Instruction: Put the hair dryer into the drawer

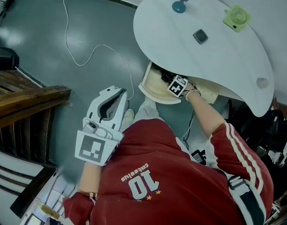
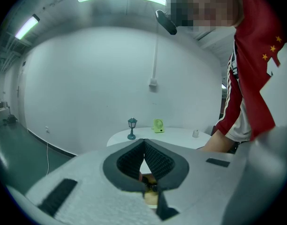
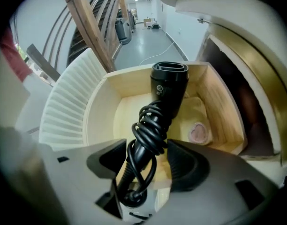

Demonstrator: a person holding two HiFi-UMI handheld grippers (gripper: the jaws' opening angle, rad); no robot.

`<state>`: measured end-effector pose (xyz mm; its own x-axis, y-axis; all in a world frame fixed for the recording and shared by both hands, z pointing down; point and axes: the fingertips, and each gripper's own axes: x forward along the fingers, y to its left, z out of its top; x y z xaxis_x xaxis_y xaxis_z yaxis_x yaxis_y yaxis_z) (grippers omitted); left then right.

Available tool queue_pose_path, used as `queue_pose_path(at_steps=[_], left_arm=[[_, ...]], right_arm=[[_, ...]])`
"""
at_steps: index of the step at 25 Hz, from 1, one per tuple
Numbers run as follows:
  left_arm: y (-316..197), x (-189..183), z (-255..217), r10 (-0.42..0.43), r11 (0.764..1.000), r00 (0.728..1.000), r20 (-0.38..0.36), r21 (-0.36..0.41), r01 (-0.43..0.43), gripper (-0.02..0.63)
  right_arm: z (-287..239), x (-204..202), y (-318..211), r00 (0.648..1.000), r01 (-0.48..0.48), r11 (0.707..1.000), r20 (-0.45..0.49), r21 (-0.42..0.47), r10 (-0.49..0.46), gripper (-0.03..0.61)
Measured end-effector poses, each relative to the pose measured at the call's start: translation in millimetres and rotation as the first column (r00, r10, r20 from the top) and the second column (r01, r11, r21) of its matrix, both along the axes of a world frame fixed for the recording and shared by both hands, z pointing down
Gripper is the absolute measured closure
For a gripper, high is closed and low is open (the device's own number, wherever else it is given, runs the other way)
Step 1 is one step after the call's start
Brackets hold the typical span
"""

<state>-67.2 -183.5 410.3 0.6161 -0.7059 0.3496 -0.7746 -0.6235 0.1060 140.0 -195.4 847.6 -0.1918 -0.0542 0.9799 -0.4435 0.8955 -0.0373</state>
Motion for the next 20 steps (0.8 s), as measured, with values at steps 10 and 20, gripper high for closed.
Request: queue_pose_path(at_steps=[10,20], left_arm=[[3.7,3.9,-2.3,0.013,1.000,0.998,-0.054,-0.015,-0.014,0.615],[-1.4,2.2,-8.8,0.040,0.998,0.998,-0.047,0.055,-0.038,0.614]], right_arm=[[-0.9,-3.1,9.8,1.000,-0.012,1.000,-0.025,-0.010,0.012,0.336],[-12.9,-7.7,24.7,0.995,-0.090,0.984,0.037,-0.151,0.097,0.336]])
